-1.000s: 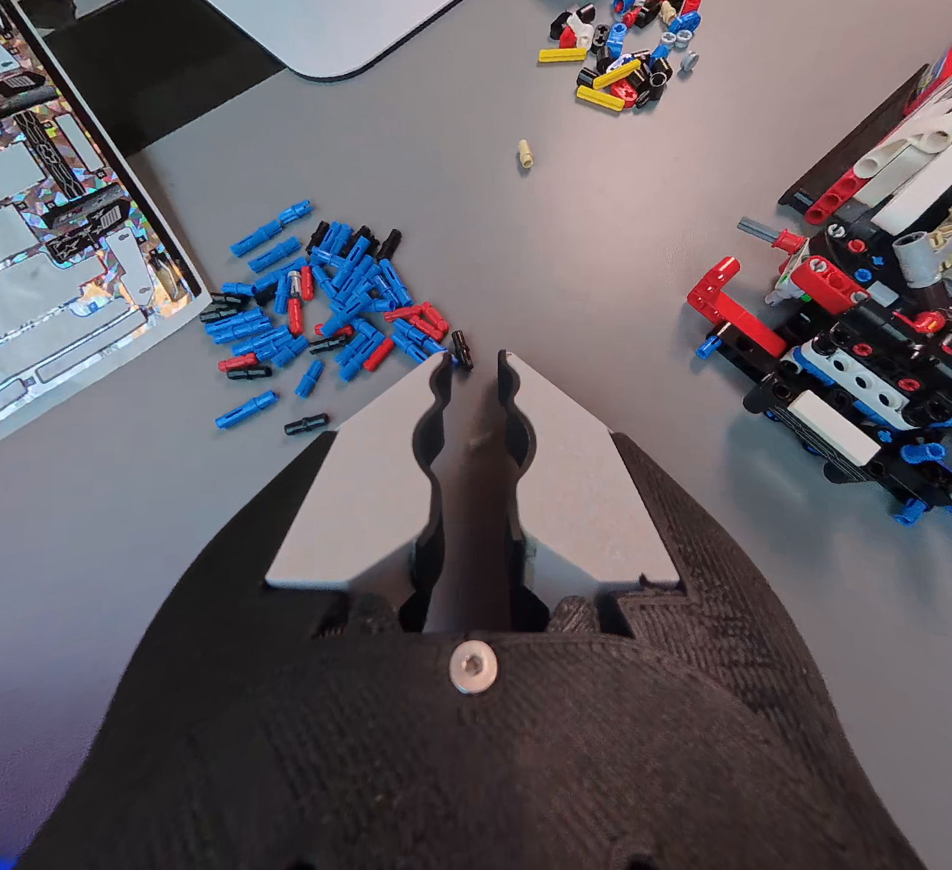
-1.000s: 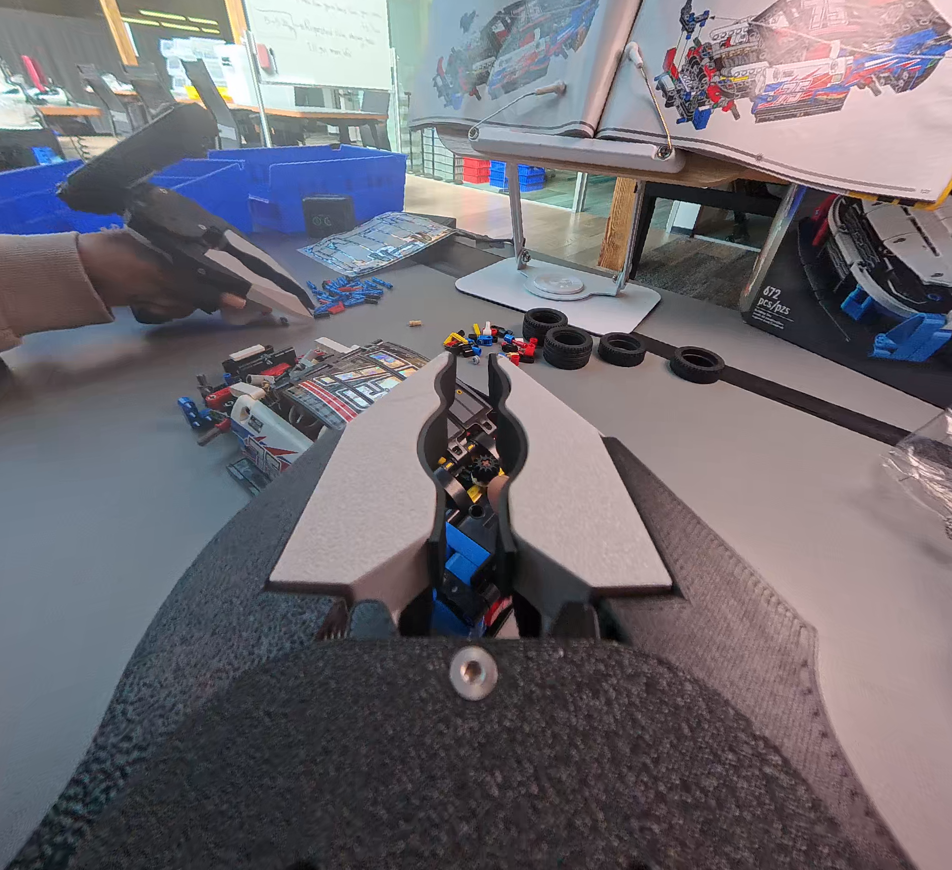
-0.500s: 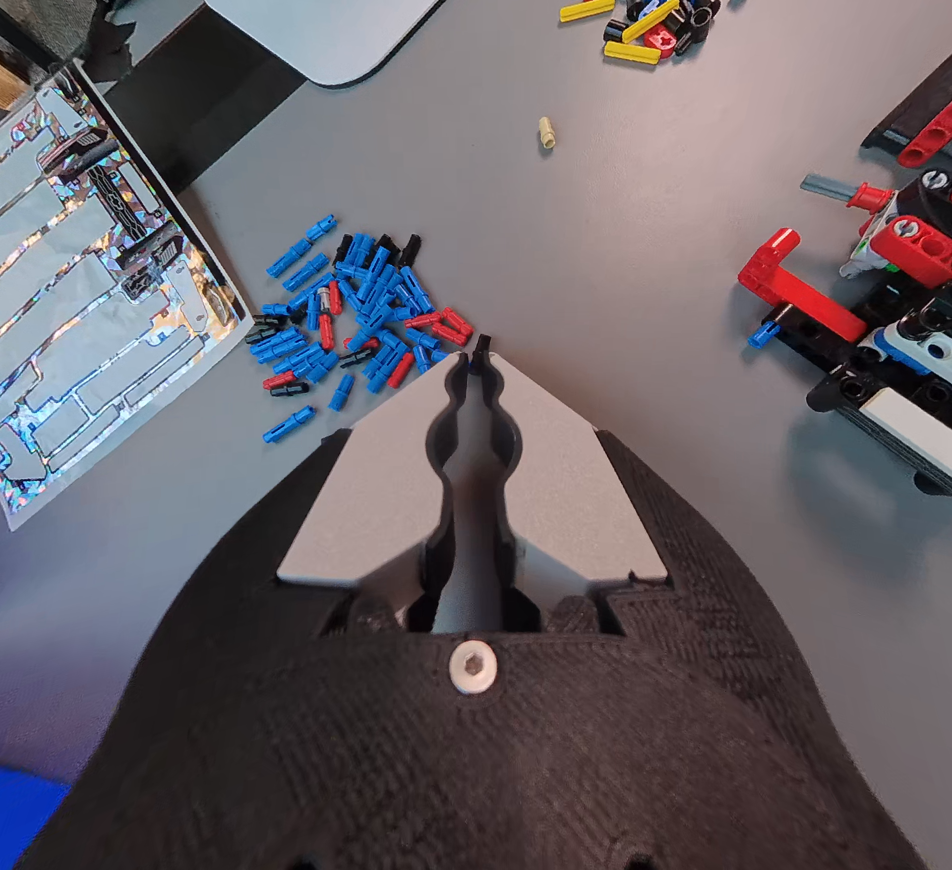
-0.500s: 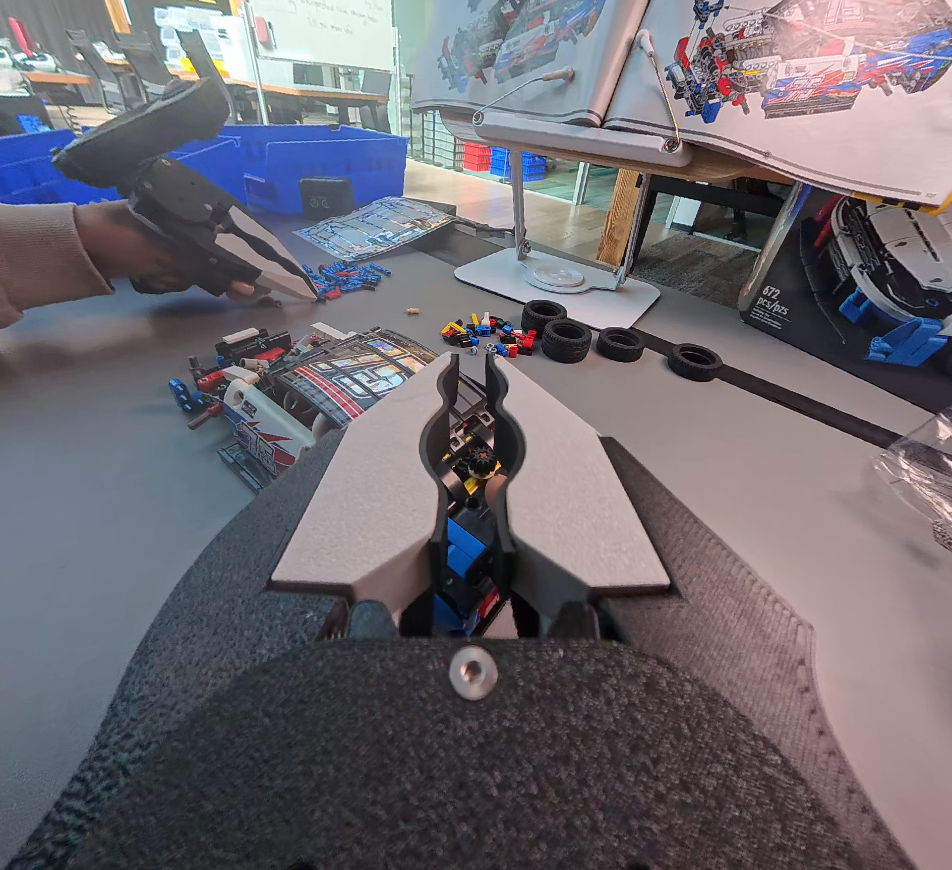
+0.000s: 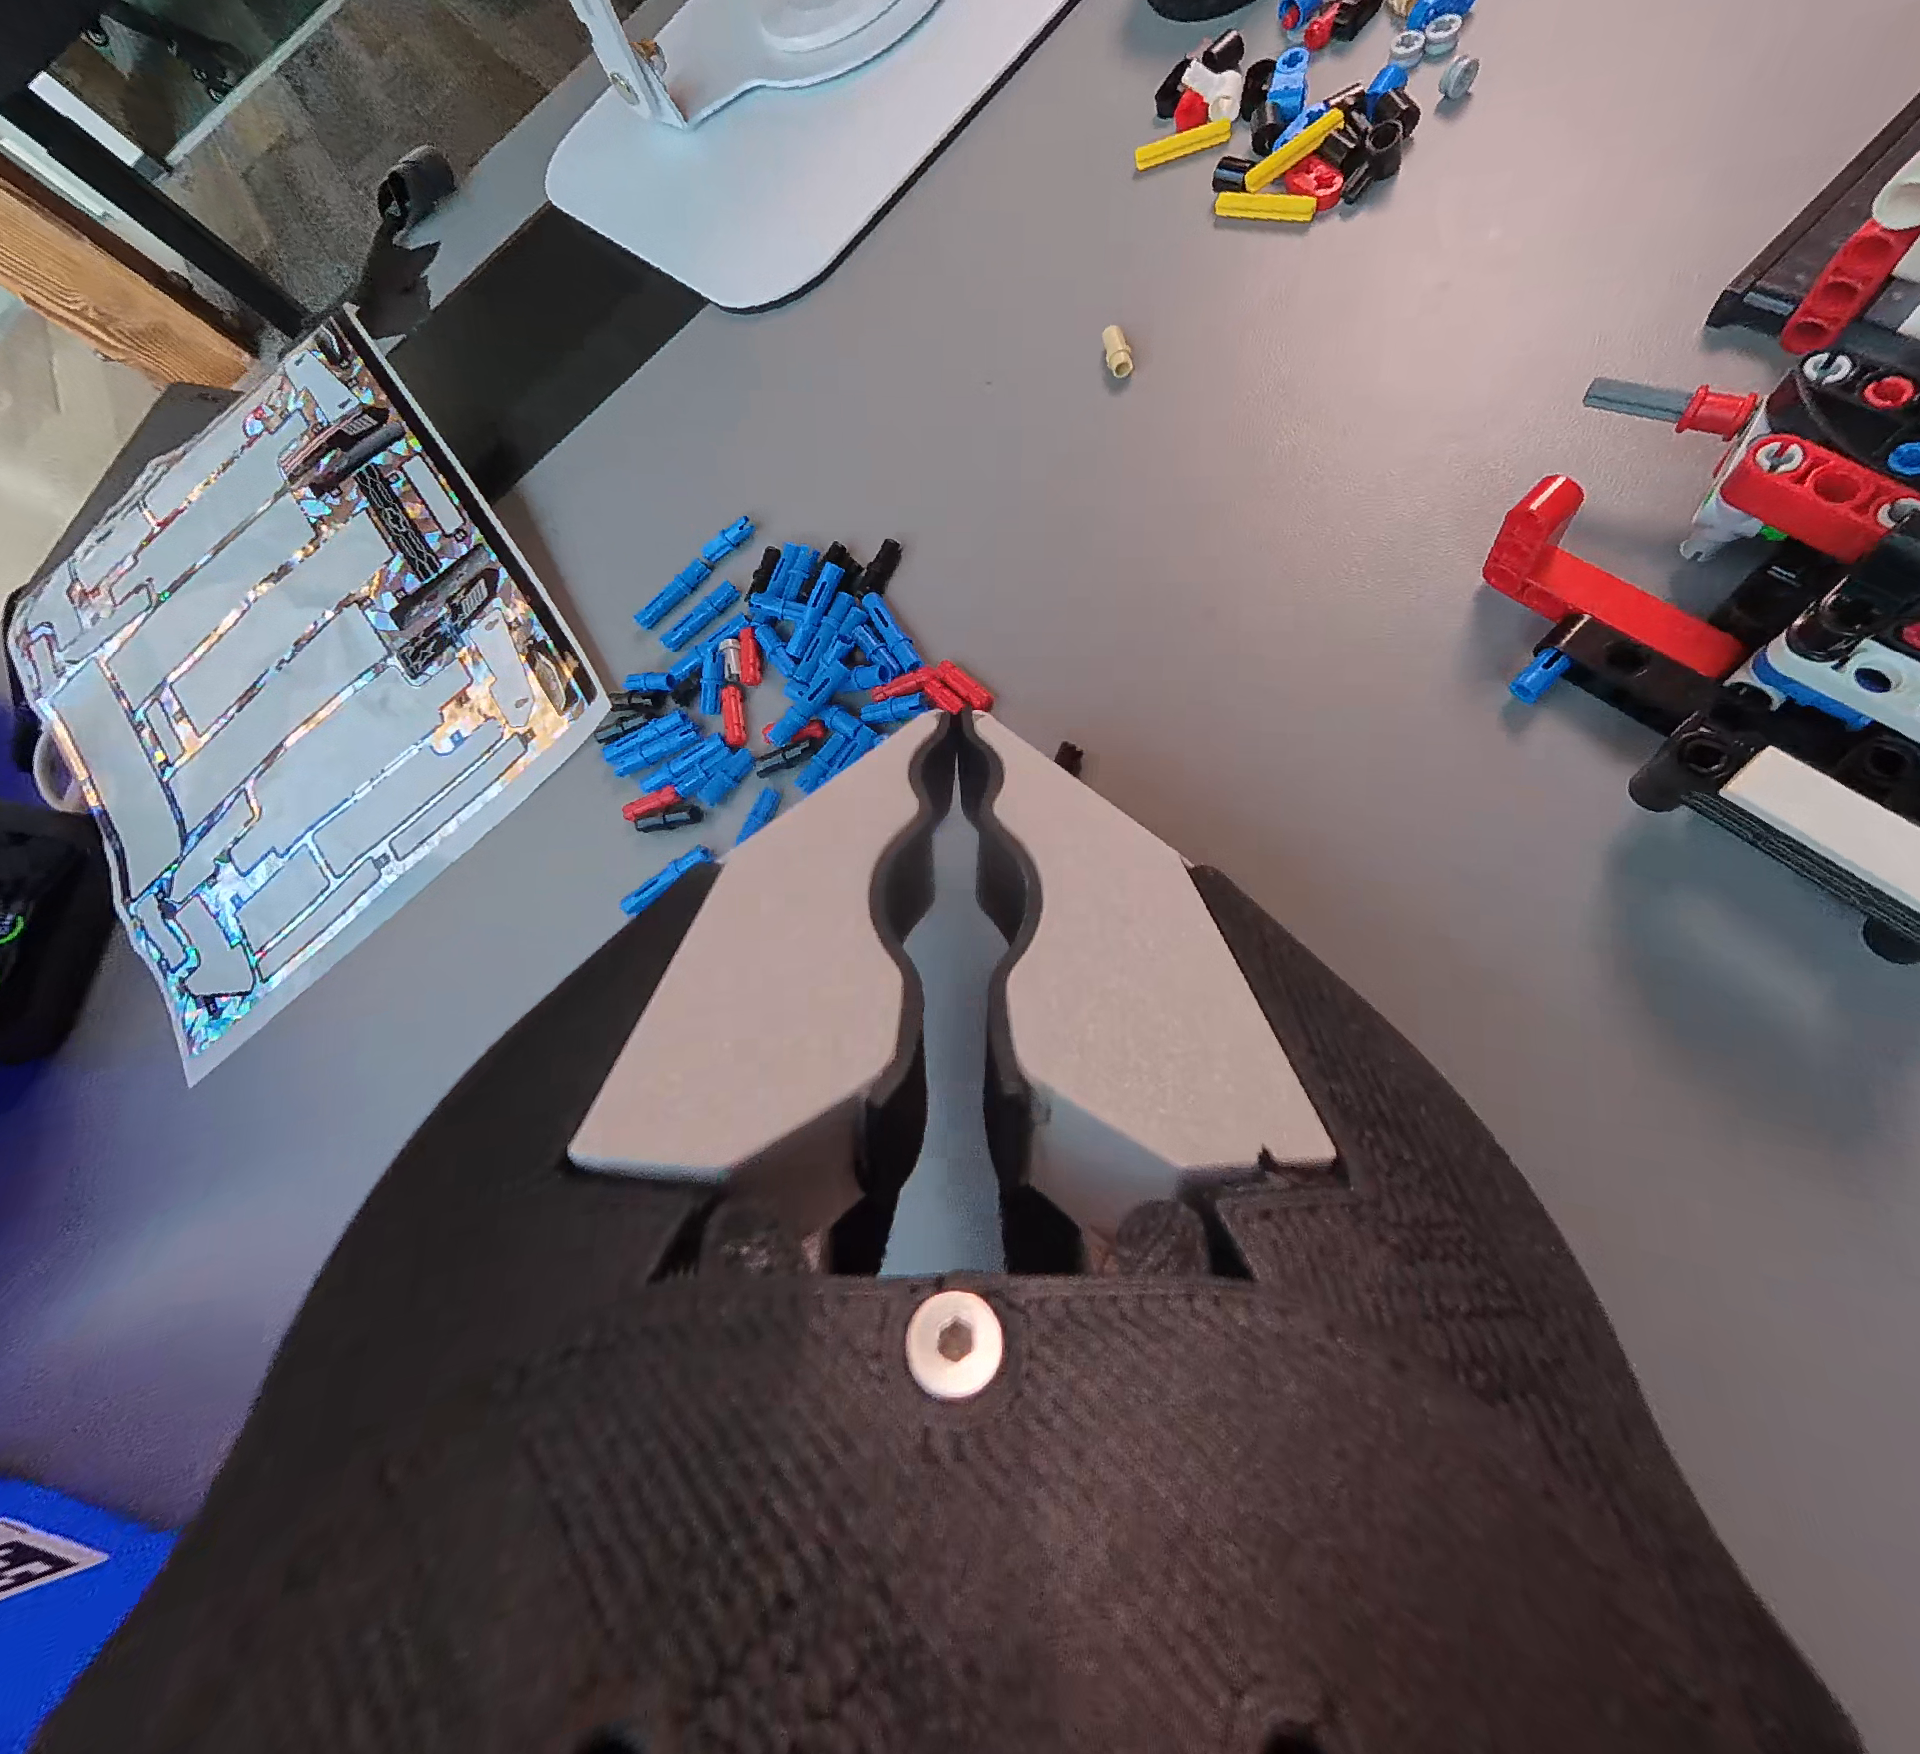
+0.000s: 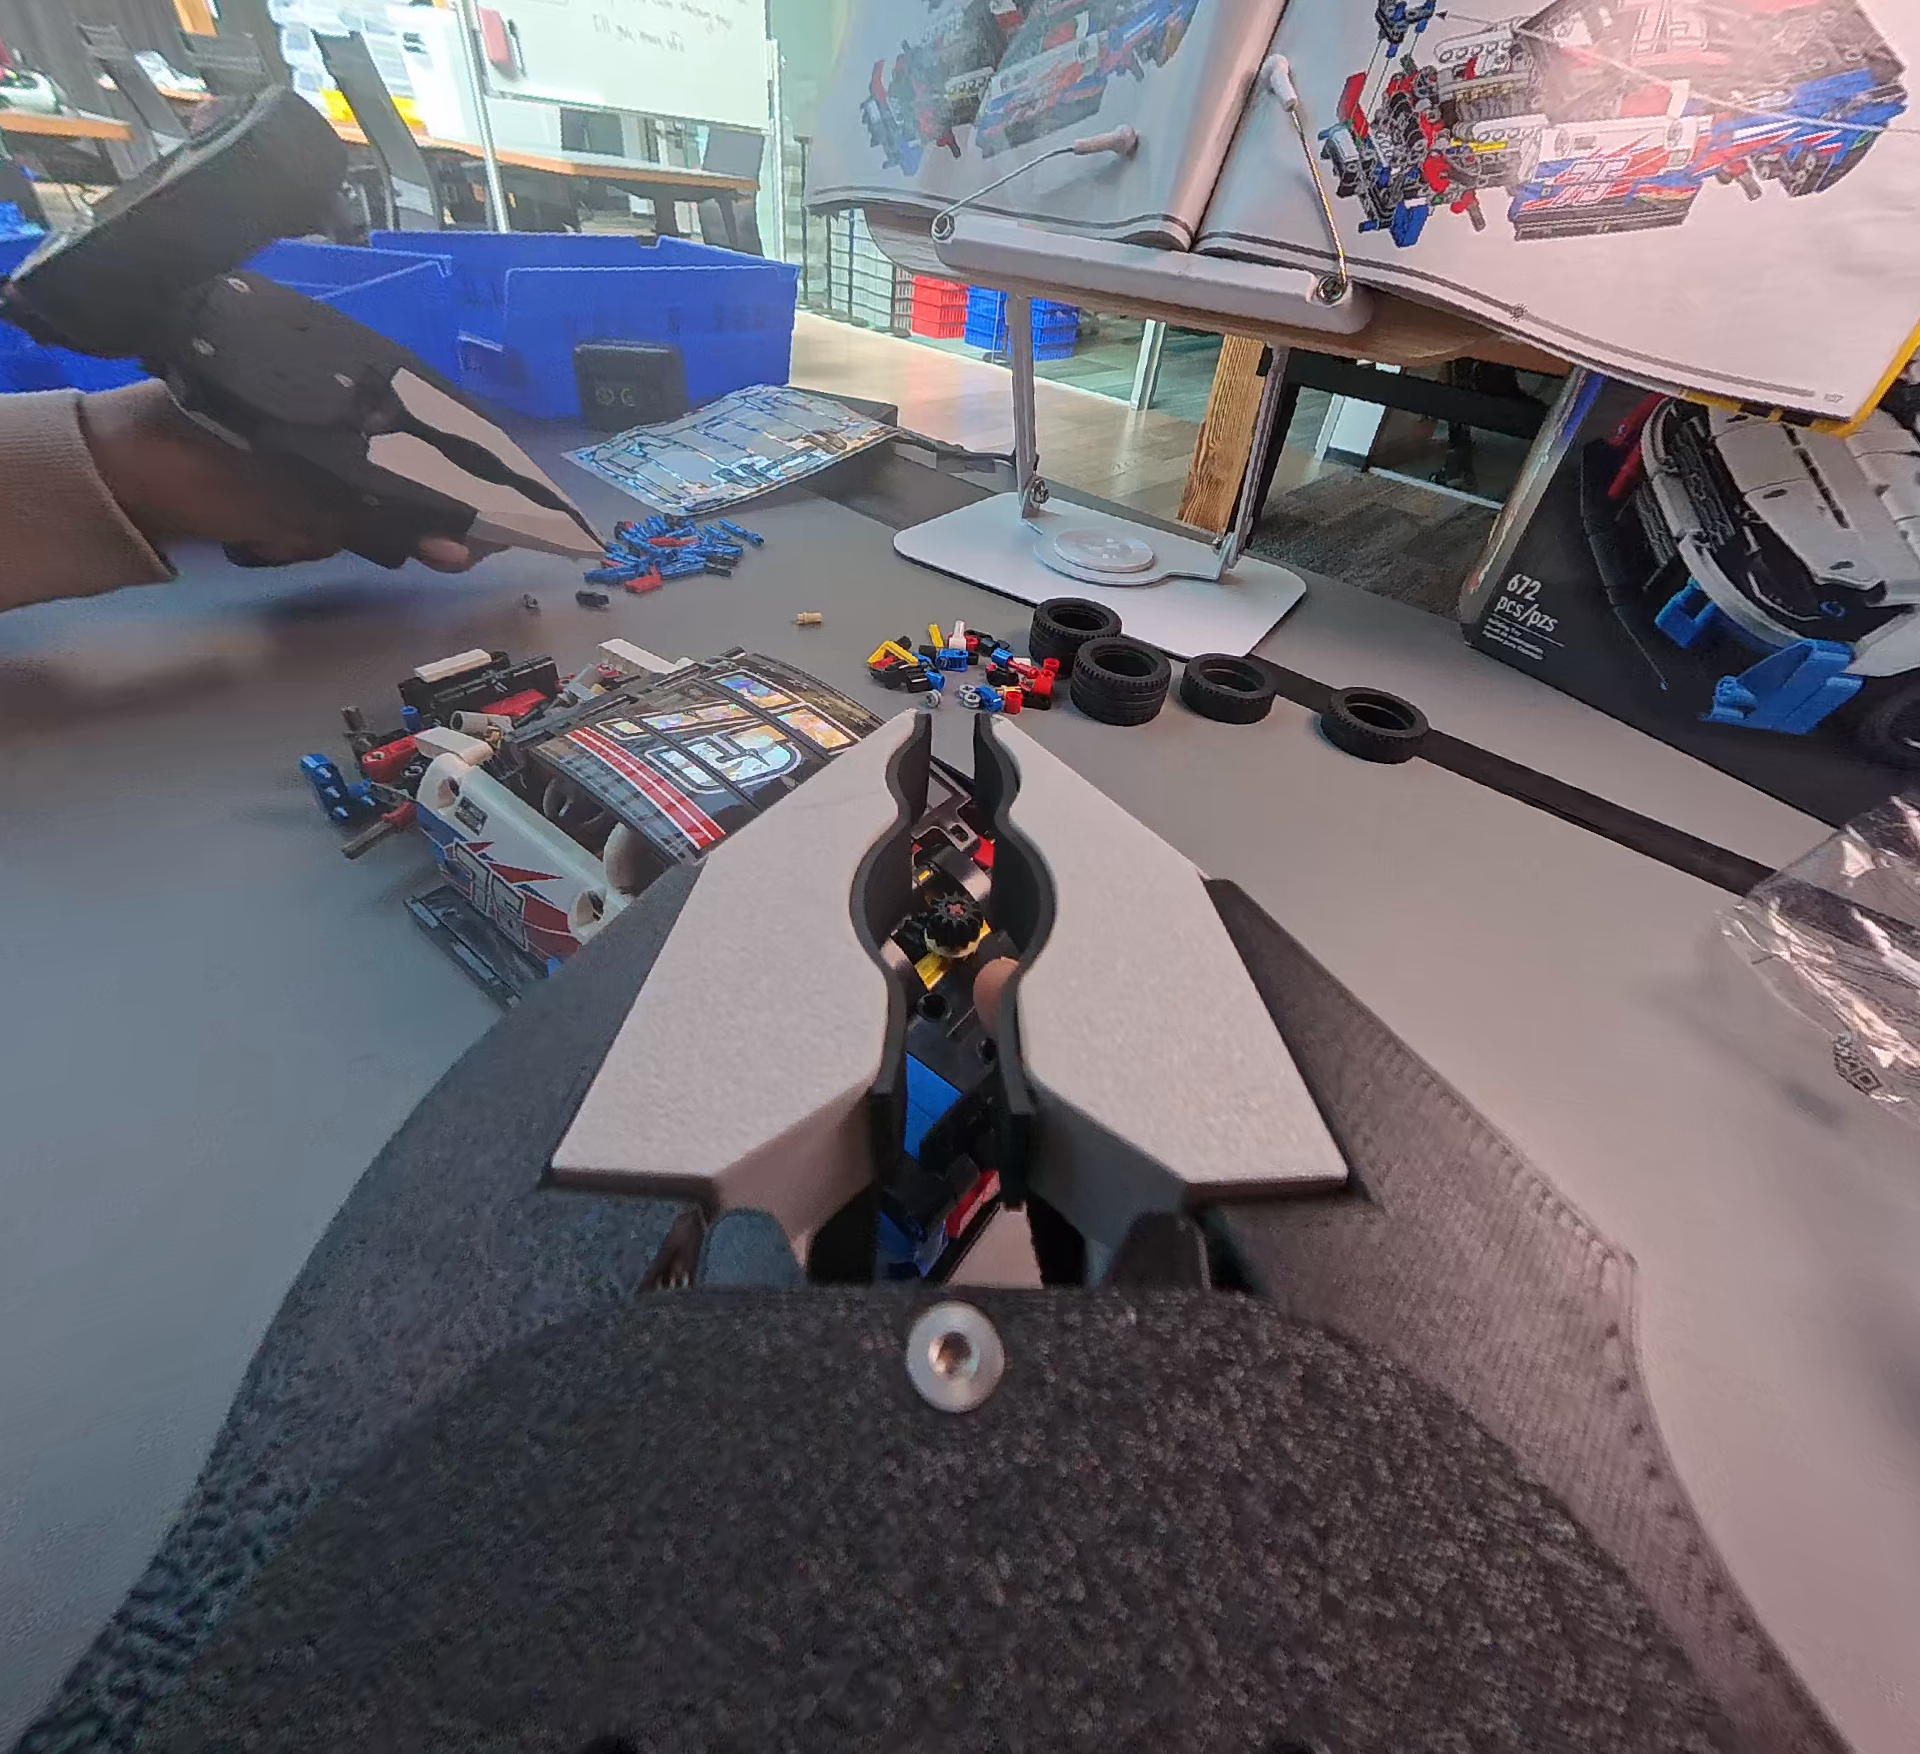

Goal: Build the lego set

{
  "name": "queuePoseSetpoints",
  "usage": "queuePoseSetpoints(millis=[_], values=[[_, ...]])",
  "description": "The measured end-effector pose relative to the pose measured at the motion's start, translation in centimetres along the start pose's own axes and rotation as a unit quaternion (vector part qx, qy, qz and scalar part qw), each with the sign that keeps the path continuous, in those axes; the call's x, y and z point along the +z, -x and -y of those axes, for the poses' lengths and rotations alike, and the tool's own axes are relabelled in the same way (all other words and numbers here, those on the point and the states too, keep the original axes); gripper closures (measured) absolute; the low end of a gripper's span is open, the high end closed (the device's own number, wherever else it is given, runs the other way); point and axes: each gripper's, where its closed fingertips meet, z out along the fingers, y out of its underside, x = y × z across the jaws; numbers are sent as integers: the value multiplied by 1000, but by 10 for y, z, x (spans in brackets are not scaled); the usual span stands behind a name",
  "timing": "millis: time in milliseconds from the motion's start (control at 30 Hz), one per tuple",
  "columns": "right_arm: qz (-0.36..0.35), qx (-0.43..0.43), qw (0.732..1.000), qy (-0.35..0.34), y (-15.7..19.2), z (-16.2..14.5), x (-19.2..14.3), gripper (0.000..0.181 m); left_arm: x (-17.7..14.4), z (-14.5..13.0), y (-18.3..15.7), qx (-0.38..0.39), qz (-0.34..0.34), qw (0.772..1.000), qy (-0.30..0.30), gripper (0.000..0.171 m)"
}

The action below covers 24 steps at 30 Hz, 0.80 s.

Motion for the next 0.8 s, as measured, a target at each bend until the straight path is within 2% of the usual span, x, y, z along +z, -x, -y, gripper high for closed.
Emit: queuePoseSetpoints(millis=[200,367,467,800], values=[[-8,-3,1000,6,-2,-3,1,176,-10,0,-1,-33,-24,999,-15,171],[-11,-4,1000,10,-3,-6,2,176,-19,-10,-16,-91,-100,991,3,151],[-10,-3,1000,13,-3,-7,2,176,-21,-14,-26,-109,-139,984,9,148],[-6,1,1000,14,-3,-8,2,176,-14,-22,-33,-42,-132,990,31,155]])
